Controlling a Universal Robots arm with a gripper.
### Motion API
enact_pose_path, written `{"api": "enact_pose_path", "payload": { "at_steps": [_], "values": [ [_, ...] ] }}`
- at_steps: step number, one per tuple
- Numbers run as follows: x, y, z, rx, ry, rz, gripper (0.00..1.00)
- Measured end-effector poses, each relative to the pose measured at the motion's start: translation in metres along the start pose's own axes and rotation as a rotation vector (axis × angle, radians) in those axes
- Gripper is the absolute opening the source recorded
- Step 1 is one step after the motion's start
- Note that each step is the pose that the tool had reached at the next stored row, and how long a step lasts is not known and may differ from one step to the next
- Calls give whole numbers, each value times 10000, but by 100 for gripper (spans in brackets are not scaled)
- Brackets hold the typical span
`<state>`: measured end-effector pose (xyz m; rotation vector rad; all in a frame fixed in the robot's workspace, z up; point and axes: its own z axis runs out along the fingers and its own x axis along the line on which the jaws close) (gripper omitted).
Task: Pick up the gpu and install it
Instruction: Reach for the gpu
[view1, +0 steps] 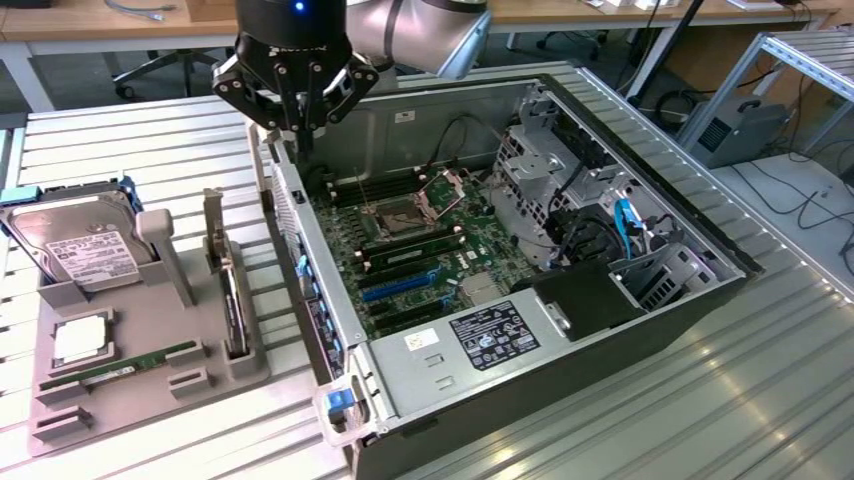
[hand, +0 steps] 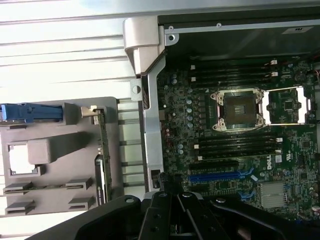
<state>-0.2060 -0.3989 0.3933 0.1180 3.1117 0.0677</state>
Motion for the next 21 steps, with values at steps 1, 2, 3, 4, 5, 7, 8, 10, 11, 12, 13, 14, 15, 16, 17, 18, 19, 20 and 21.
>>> {"api": "enact_pose_path", "payload": {
  "at_steps": [1, 2, 3, 4, 5, 7, 8, 10, 11, 12, 13, 14, 15, 16, 17, 18, 19, 20, 21],
  "values": [
    [6, -1, 0, 1, 1, 0, 11],
    [12, -1, 0, 1, 0, 0, 11],
    [17, -1, 0, 0, 0, 0, 11],
    [22, -2, -1, 1, 0, 0, 11],
    [27, -2, -1, 1, 1, 0, 11],
    [53, -4, -2, 0, 0, 0, 11],
    [68, -5, -2, 0, 0, 0, 11],
    [79, -6, -3, 1, 0, 0, 11],
    [84, -7, -2, 0, 0, -1, 11],
    [89, -7, -3, 1, 0, -1, 11],
    [94, -7, -3, 0, 0, 0, 11],
    [100, -8, -3, 0, 0, -1, 11],
    [107, -8, -3, 0, 1, -1, 11],
    [112, -9, -3, 0, 0, -1, 11],
    [119, -9, -4, 0, 0, 0, 11],
    [124, -9, -4, 1, 1, 0, 11],
    [128, -10, -4, 0, 1, 0, 11],
    [138, -11, -4, 0, 0, 0, 11],
    [143, -11, -4, 0, 0, 0, 11]
  ]
}}
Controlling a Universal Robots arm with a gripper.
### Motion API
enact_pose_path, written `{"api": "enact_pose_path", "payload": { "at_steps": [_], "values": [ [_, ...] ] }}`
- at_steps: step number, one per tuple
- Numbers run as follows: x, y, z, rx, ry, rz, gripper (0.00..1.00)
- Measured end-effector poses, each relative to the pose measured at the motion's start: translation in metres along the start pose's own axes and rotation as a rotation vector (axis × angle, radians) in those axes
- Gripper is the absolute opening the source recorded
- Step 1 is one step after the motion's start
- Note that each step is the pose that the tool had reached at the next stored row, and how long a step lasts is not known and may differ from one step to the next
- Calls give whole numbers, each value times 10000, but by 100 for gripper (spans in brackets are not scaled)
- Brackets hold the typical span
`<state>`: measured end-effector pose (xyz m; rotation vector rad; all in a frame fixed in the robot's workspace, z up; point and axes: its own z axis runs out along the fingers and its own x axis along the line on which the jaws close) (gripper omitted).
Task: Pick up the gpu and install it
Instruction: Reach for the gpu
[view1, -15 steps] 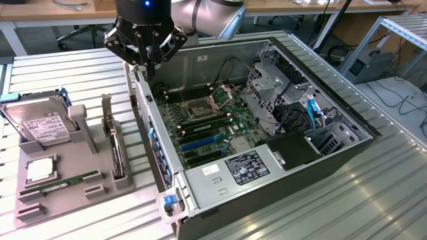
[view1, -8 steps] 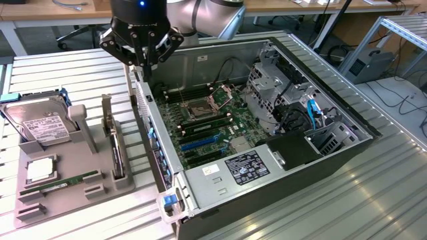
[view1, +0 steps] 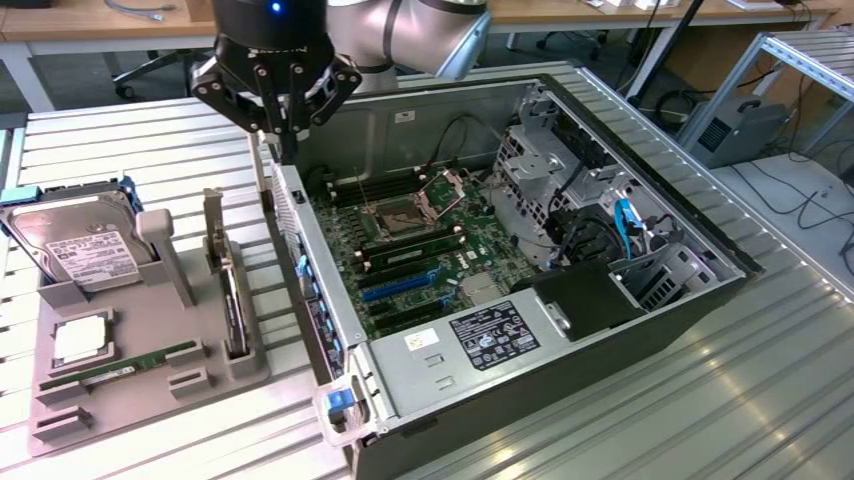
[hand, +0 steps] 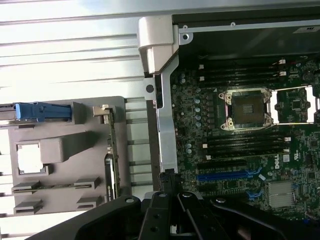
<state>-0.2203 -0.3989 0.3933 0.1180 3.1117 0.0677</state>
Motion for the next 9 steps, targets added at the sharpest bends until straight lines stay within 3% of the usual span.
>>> {"api": "enact_pose_path", "payload": {
  "at_steps": [9],
  "values": [
    [46, -3, -1, 0, 1, 0, 11]
  ]
}}
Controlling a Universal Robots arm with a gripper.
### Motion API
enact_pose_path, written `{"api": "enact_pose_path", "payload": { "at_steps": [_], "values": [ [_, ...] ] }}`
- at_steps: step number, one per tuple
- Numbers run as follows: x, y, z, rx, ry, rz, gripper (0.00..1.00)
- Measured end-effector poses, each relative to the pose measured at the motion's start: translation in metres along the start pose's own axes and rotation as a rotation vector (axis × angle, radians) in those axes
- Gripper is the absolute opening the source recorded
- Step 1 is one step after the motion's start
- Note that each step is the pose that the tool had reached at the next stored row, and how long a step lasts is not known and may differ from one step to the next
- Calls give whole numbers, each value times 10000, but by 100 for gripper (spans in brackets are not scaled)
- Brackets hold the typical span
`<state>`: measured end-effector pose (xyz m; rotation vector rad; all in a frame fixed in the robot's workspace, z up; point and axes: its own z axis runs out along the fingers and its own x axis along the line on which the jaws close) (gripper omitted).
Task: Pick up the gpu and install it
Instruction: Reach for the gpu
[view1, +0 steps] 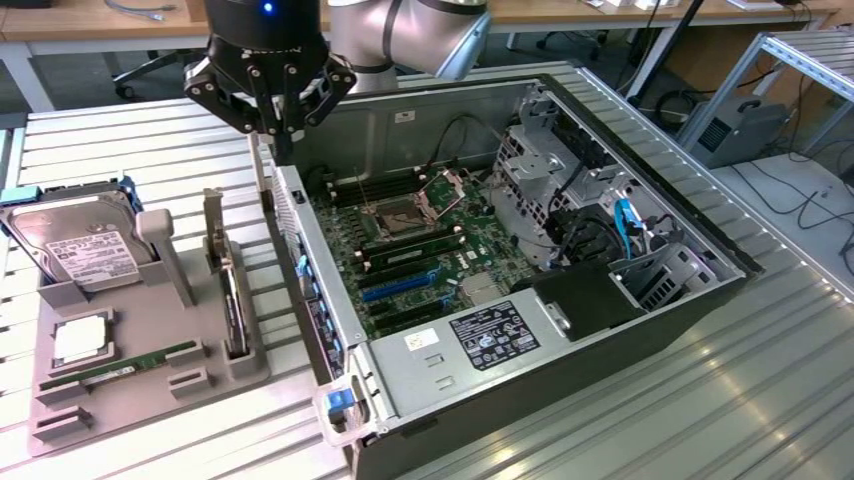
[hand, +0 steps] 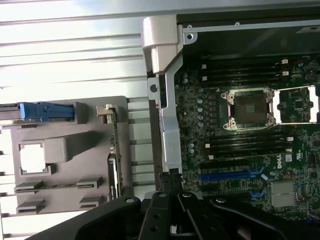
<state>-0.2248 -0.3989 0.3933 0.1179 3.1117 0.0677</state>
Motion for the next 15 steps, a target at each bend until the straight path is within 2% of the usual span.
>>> {"api": "enact_pose_path", "payload": {
  "at_steps": [15],
  "values": [
    [89, -7, -3, 0, 0, 0, 11]
  ]
}}
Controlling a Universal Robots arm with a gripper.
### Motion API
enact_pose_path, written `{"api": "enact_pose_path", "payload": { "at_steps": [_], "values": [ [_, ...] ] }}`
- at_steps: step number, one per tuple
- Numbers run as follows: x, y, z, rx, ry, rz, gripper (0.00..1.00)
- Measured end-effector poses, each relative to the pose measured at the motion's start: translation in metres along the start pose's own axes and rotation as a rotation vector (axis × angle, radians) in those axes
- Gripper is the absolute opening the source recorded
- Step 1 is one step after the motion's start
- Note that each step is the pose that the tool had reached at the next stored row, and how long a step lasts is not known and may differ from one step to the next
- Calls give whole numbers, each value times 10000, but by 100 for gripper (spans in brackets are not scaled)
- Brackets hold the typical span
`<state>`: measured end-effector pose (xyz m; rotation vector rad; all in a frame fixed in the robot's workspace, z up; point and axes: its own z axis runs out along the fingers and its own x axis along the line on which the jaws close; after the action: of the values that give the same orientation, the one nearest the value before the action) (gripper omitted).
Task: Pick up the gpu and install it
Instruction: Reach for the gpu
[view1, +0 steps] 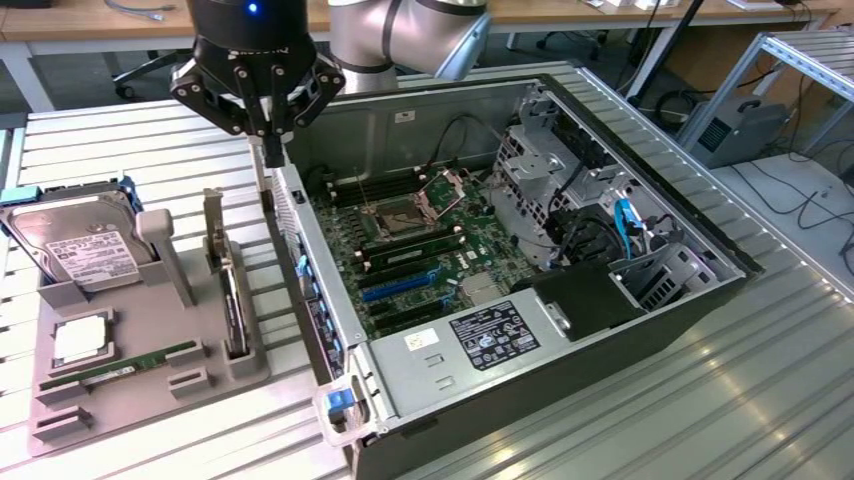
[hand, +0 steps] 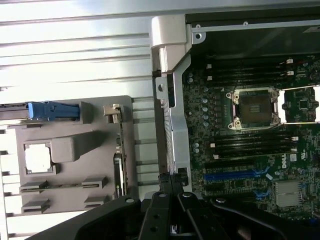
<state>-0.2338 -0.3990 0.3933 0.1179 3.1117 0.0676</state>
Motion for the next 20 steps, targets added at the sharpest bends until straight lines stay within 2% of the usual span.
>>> {"api": "enact_pose_path", "payload": {
  "at_steps": [20],
  "values": [
    [112, -8, -3, 0, -1, 0, 11]
  ]
}}
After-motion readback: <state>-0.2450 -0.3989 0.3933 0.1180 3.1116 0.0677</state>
